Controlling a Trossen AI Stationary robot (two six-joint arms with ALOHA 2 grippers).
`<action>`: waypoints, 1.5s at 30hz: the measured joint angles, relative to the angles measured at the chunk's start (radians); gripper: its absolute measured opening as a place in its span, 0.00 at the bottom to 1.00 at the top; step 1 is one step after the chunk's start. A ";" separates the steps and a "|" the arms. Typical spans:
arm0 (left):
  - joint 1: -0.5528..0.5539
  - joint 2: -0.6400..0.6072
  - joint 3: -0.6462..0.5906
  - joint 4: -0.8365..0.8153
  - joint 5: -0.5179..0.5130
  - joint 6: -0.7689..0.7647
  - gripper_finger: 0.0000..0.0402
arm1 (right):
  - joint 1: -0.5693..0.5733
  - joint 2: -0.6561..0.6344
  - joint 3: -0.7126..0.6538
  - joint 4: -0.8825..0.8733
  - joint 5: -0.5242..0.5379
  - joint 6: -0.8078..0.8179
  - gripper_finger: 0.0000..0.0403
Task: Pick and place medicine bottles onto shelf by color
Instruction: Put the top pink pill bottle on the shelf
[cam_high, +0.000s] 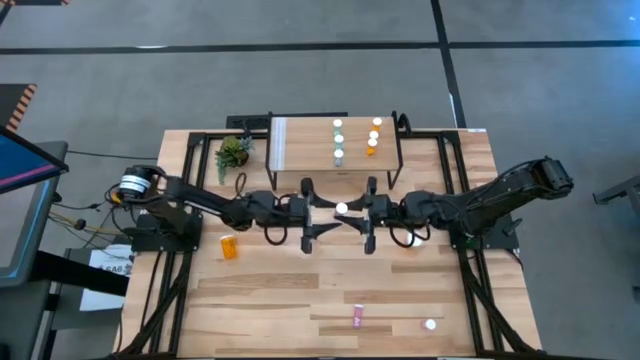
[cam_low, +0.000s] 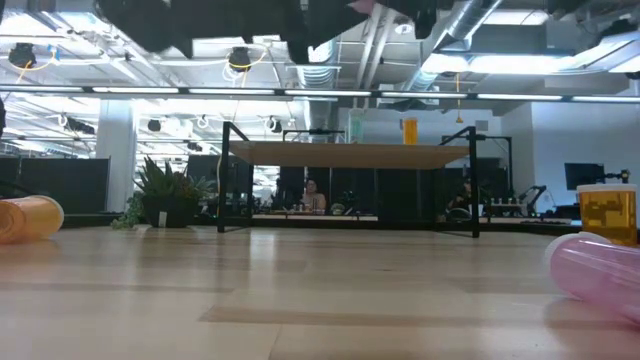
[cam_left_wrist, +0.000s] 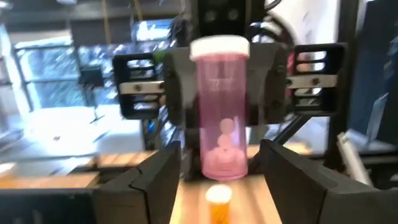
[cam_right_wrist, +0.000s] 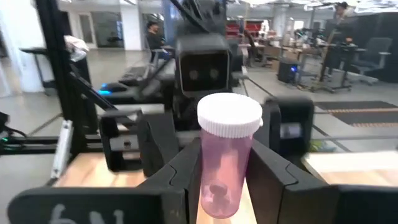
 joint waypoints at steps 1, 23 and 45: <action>0.000 -0.025 0.000 -0.053 -0.024 0.007 0.54 | 0.000 0.000 0.000 -0.009 0.012 -0.002 0.30; -0.071 -0.217 0.000 -0.323 -0.410 -0.224 0.55 | 0.077 0.008 0.000 -0.215 0.589 -0.271 0.30; -0.110 -0.009 0.248 -0.457 -0.522 -0.141 0.55 | 0.191 0.134 0.042 -0.175 0.981 -0.651 0.30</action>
